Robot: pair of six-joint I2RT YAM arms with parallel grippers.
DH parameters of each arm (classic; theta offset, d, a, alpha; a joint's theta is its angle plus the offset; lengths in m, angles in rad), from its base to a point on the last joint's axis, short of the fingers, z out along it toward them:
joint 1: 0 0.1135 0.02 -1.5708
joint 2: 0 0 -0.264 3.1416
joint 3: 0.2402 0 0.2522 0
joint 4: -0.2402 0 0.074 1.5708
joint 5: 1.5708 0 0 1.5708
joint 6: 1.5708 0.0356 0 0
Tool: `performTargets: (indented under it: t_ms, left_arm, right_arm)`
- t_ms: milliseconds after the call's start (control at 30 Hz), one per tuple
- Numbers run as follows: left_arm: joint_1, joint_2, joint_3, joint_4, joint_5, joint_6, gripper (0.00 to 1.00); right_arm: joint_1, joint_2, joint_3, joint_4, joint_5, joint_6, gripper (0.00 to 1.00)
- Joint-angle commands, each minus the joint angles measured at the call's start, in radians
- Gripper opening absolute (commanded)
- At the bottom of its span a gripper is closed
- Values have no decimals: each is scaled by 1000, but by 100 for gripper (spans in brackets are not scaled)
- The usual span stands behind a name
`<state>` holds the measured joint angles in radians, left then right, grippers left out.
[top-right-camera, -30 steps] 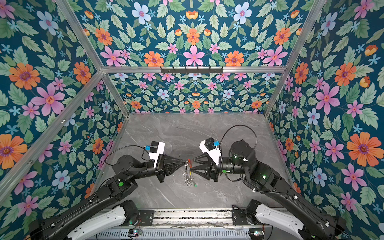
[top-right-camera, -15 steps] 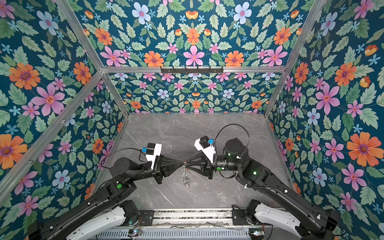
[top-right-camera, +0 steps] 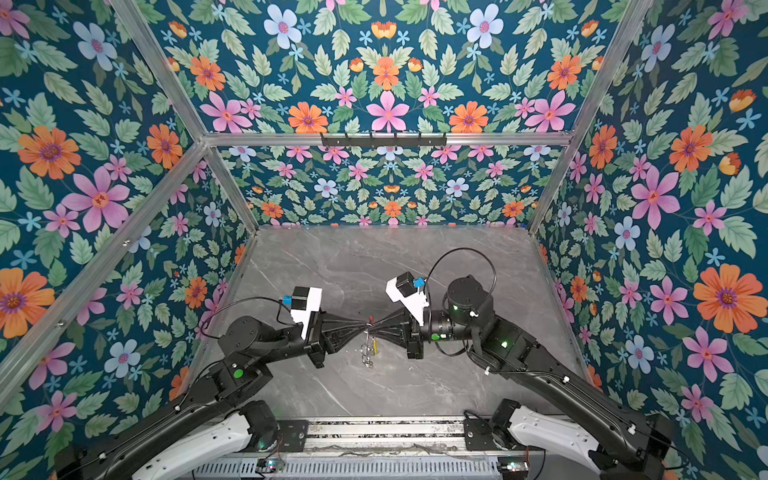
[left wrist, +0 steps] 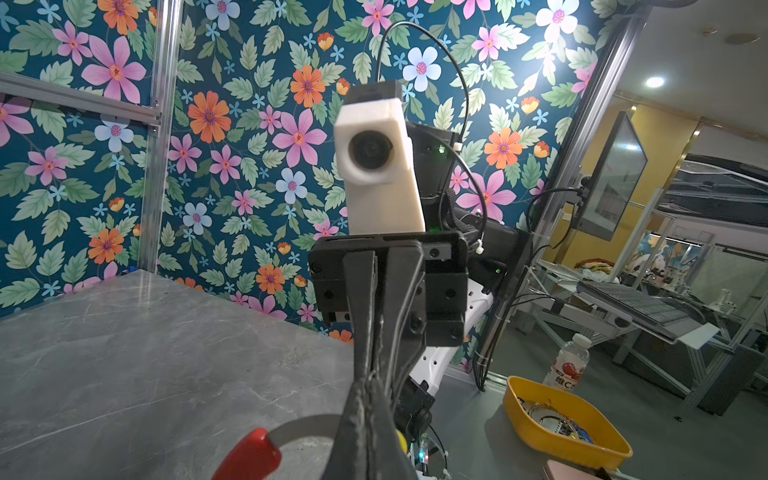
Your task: Remove the keys from the keyring
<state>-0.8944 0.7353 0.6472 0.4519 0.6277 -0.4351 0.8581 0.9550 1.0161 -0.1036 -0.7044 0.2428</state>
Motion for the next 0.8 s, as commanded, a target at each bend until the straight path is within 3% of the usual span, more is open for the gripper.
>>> performTargets:
  t_ms: [0, 33, 67, 167, 267, 500, 767]
  left_arm:
    - [0, 2, 16, 11, -15, 6, 0]
    - [0, 3, 23, -12, -16, 6, 0]
    - [0, 1, 29, -37, -20, 8, 7]
    - [0, -8, 43, -112, -26, 12, 35]
    - [0, -2, 79, -213, -5, 22, 44]
    - [1, 97, 230, -495, 90, 91, 46]
    - [0, 188, 334, -636, 179, 146, 40]
  right_arm:
    - [1, -4, 10, -12, 1, 0, 0]
    - [0, -7, 14, -38, 10, -9, 0]
    - [0, -11, 22, -65, 19, -19, 0]
    - [-1, -14, 50, -176, 44, -54, 0]
    - [-1, -3, 89, -290, 63, -92, 0]
    - [-1, 57, 202, -532, 75, -196, 0]
    - [-1, 103, 290, -655, 65, -272, 0]
